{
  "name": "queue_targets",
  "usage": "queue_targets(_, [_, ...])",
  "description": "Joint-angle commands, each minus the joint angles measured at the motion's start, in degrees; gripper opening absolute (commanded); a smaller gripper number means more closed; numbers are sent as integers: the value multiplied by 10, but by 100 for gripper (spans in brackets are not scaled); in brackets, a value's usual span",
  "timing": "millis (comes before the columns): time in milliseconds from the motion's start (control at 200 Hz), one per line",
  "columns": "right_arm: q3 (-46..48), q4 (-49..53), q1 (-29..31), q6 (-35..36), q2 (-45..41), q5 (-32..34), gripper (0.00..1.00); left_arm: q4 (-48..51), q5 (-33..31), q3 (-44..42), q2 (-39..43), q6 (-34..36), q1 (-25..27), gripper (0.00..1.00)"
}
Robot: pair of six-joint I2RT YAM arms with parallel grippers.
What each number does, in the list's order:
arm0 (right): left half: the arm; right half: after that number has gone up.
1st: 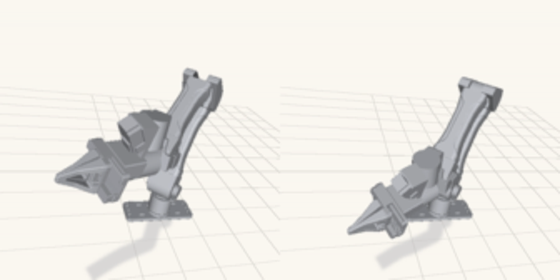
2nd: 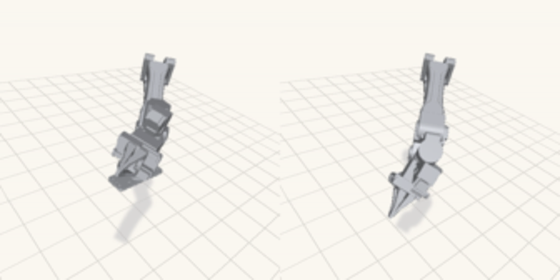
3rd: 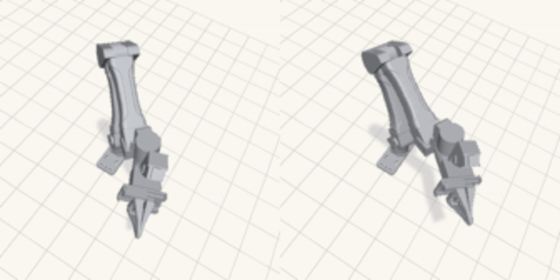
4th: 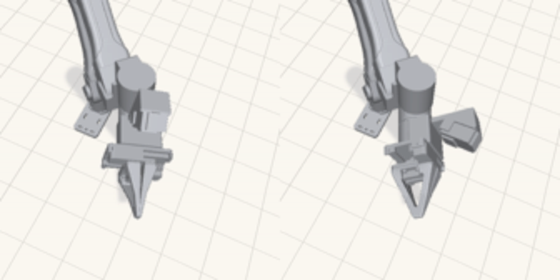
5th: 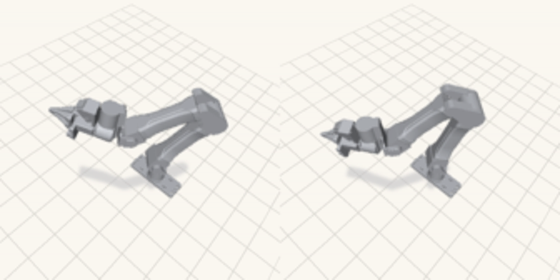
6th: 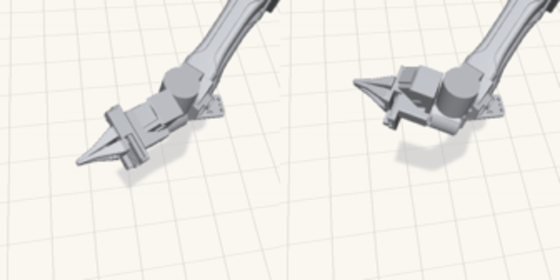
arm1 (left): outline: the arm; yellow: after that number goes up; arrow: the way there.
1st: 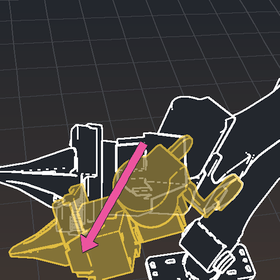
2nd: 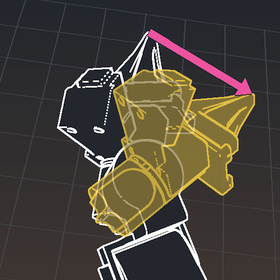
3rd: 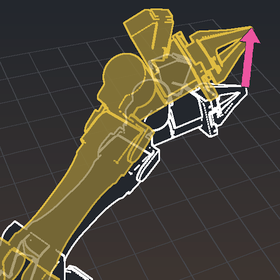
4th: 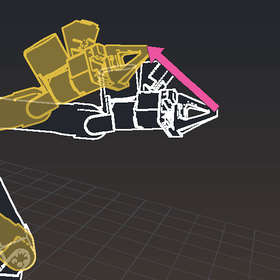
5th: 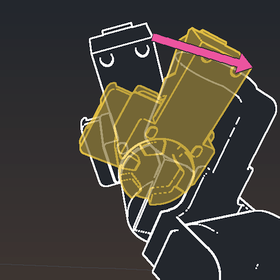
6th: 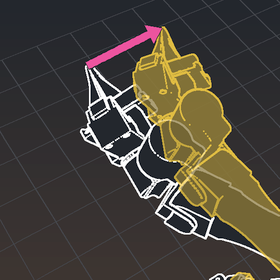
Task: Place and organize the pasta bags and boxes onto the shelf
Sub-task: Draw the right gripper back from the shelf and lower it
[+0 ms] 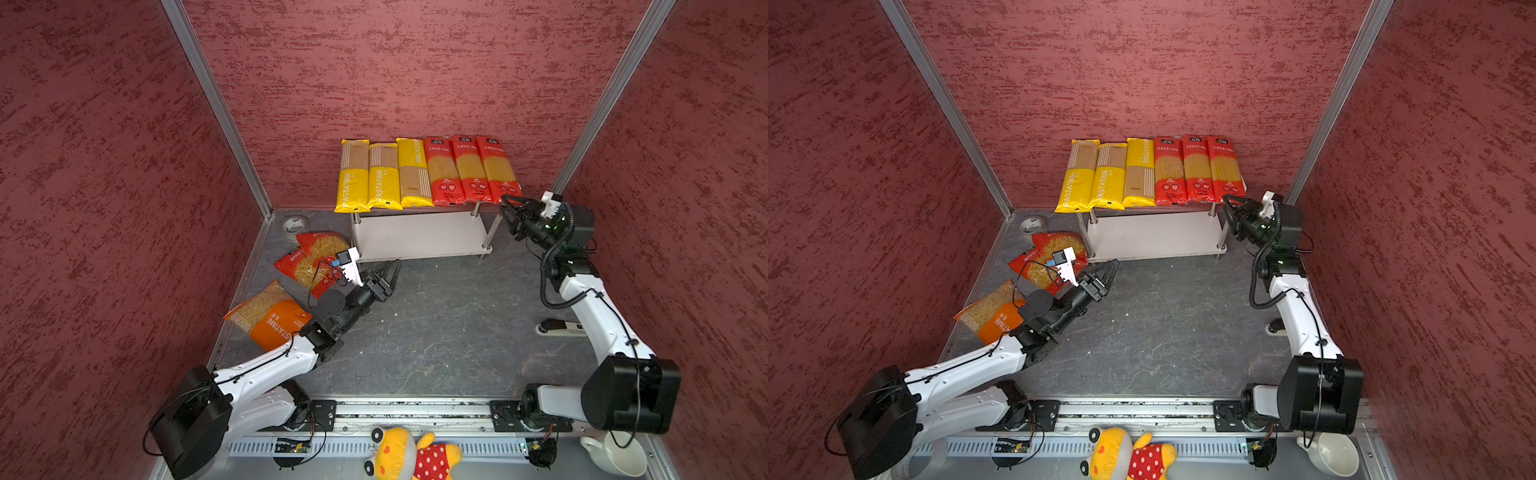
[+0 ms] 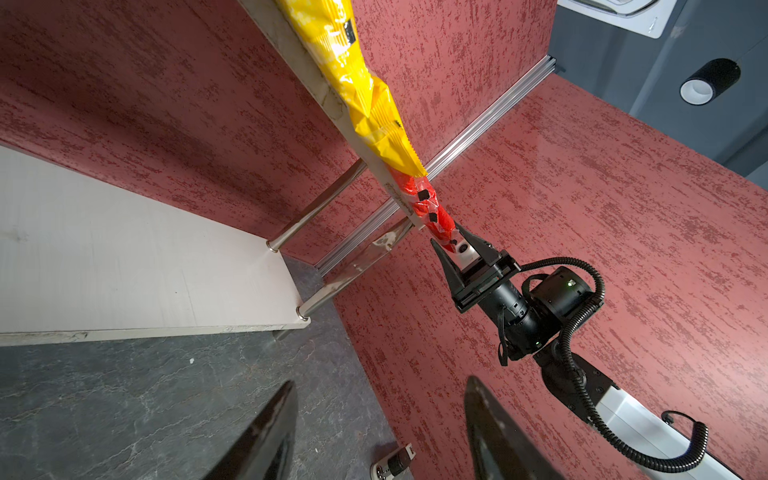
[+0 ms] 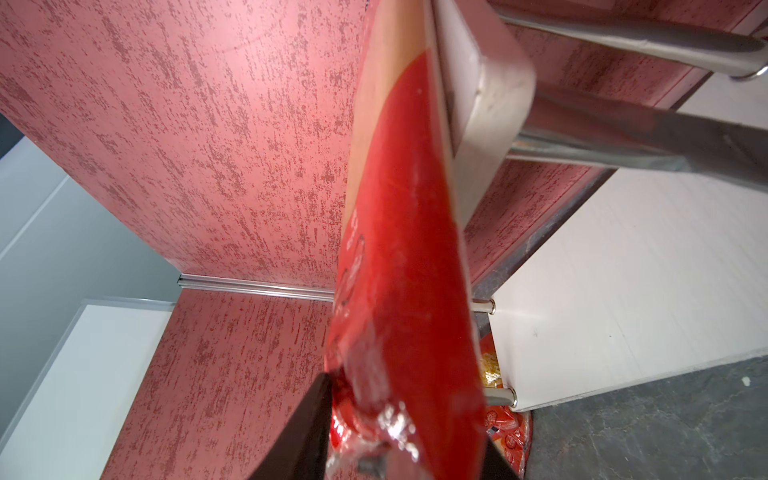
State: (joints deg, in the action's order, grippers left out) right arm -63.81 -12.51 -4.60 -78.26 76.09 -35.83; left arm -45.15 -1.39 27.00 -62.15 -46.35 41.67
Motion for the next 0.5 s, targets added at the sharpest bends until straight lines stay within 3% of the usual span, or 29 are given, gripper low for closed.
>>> queue_targets(0, [-31,19,-2,21,5,-2,36,21,14,8,1,22,-4,63])
queue_targets(281, [-24,24,-4,59,-1,15,16,14,17,13,-19,22,-4,63])
queue_targets(396, [-20,42,-4,77,-13,22,20,15,14,9,-18,22,-4,63])
queue_targets(491, [-26,62,-4,92,-19,19,31,17,14,9,-17,24,-4,63])
